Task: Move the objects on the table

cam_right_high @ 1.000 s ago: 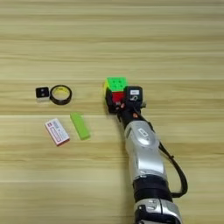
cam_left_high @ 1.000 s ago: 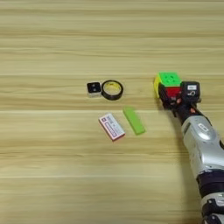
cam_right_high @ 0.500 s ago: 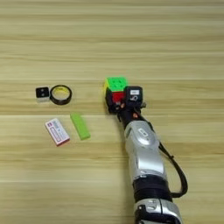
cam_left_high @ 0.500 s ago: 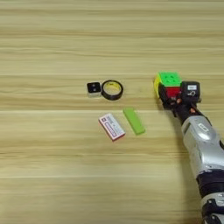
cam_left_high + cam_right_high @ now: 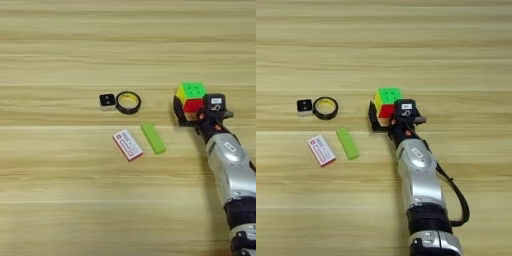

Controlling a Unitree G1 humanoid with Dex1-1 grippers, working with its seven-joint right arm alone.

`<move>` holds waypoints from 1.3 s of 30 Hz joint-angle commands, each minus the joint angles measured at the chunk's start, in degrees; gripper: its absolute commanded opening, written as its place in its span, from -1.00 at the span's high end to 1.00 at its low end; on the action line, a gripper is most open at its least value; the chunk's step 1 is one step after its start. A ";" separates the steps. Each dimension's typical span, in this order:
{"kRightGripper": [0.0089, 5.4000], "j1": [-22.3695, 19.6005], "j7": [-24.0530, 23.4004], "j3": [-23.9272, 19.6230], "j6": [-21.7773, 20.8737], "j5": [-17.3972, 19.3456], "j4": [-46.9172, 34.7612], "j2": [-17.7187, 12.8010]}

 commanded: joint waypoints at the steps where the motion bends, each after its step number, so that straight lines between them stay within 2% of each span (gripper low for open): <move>1: -0.99 1.59 -1.61 0.67 -0.41 -1.29 -11.24 -0.83; 5: -0.99 8.19 -1.56 2.10 2.15 -1.44 -21.66 0.06; 11: -0.99 16.57 0.12 5.44 5.71 -0.50 -31.78 1.21; 16: -0.99 23.30 2.29 8.95 7.39 0.83 -39.29 2.09; 19: -0.99 26.02 3.37 11.06 8.21 1.64 -40.95 2.70; 24: -0.99 27.03 4.25 13.50 8.20 1.83 -38.77 3.72; 28: -0.99 26.22 4.54 14.52 7.43 1.44 -35.44 4.10; 39: -0.99 23.79 3.88 14.00 5.14 0.91 -30.16 4.43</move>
